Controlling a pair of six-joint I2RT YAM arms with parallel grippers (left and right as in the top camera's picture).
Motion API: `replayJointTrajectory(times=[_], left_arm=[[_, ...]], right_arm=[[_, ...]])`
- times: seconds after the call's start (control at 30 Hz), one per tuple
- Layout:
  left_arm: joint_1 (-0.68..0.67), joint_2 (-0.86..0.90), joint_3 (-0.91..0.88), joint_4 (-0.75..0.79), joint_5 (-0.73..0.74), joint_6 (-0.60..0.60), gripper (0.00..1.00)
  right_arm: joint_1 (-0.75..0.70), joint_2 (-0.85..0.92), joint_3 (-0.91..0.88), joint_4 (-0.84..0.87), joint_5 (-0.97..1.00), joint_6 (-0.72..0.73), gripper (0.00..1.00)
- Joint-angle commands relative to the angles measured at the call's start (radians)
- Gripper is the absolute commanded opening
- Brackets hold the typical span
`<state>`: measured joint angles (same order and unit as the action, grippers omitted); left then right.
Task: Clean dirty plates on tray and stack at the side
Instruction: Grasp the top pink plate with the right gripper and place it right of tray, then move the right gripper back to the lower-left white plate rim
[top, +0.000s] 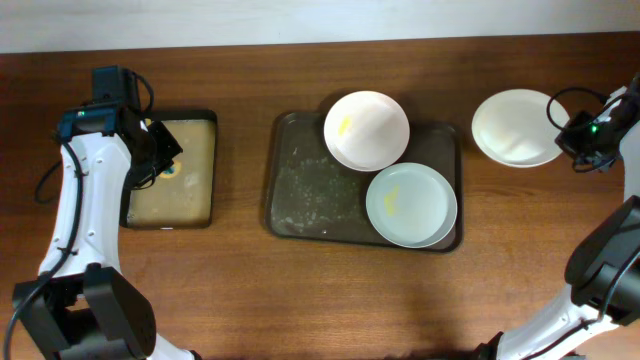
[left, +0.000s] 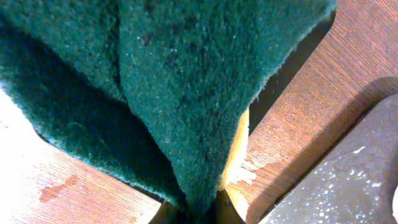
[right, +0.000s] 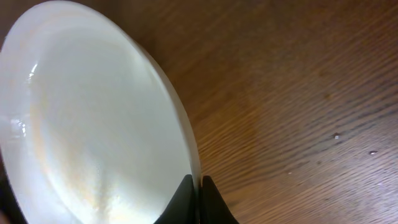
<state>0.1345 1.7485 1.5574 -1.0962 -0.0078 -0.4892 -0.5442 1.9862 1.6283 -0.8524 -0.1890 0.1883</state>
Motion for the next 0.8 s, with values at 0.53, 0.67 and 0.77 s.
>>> replayJointTrajectory(times=[0.53,0.67,0.77], left_arm=[[0.005,-0.008,-0.006,0.006,-0.006,0.021,0.0],[0.004,-0.008,-0.006,0.005,0.013,0.04,0.0],[0.004,-0.008,-0.006,0.006,0.013,0.04,0.0]], right_arm=[[0.393,0.001,0.063,0.025,-0.255,-0.183,0.83],[0.59,0.123,0.062,0.107,-0.056,0.033,0.67],[0.658,0.183,0.063,0.137,-0.026,0.09,0.66]])
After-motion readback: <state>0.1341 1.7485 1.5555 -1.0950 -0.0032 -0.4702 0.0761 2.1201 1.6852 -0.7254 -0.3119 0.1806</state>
